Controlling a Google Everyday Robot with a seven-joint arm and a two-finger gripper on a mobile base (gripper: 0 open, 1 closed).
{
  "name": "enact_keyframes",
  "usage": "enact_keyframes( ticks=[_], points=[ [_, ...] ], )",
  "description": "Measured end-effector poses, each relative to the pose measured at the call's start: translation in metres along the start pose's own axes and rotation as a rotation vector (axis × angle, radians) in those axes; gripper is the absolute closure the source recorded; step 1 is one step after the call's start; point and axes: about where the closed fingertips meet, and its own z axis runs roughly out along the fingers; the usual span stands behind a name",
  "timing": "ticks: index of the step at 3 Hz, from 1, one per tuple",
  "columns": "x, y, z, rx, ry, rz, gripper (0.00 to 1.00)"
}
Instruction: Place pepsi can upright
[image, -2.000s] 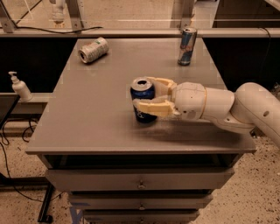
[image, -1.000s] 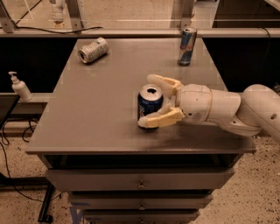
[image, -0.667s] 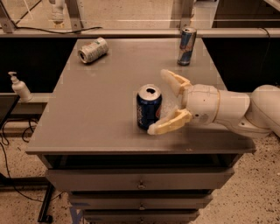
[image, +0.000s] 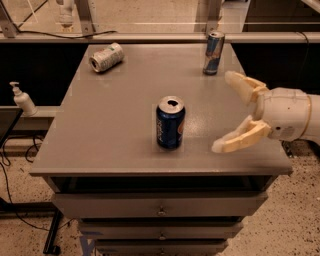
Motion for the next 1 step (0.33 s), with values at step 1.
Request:
enact_keyframes(
  ticks=[1],
  points=[
    [-0.0018, 0.0000, -0.0023, -0.001, 0.000, -0.003, 0.00]
  ],
)
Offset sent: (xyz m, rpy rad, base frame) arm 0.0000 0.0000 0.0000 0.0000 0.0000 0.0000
